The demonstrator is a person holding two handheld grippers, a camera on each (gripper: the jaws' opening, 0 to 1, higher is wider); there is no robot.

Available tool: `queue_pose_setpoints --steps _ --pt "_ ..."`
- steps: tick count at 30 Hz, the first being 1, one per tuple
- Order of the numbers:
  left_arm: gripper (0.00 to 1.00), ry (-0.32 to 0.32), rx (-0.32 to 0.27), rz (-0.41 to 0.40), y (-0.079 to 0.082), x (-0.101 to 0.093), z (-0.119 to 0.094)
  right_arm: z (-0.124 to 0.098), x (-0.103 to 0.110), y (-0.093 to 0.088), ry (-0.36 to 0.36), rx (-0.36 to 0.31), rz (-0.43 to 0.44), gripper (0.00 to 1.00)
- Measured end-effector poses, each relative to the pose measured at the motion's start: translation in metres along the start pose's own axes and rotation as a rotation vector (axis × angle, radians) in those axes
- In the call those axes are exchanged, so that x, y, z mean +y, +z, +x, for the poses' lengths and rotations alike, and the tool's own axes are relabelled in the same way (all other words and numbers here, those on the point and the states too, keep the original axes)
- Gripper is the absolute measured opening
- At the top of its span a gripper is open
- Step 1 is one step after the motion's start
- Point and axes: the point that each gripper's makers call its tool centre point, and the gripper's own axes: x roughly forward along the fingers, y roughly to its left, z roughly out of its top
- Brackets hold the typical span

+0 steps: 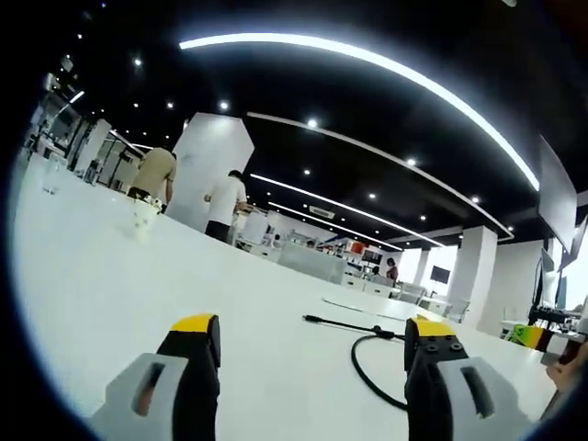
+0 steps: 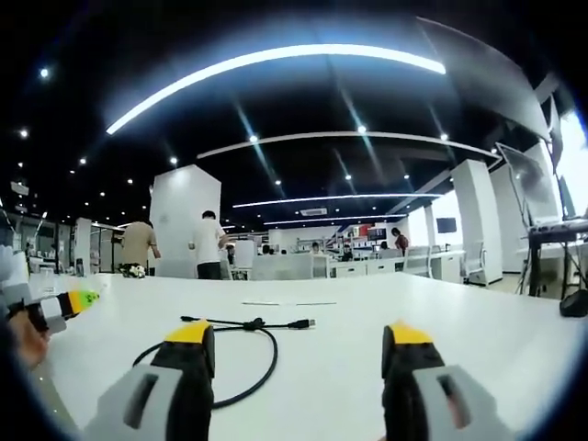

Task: Find the charging cable on the desk, coil it up and secure with Velcro.

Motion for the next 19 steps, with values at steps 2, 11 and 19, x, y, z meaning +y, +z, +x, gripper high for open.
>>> queue_pose_setpoints --steps 2,11,19 --pt "0.82 0.000 -0.001 -0.001 -0.0002 0.0003 0.0000 -0.0005 0.0002 0.0005 -0.001 -0.001 0.000 0.74" --pt "0.82 0.001 0.006 0.009 -0.0024 -0.0002 0.0016 -0.0006 0.0016 0.0020 0.004 -0.004 0.004 0.74" --pt "0.82 -0.002 0.002 0.000 -0.0003 -0.0027 0.0026 -0.0019 0.0032 0.0099 0.020 -0.017 0.009 0.74"
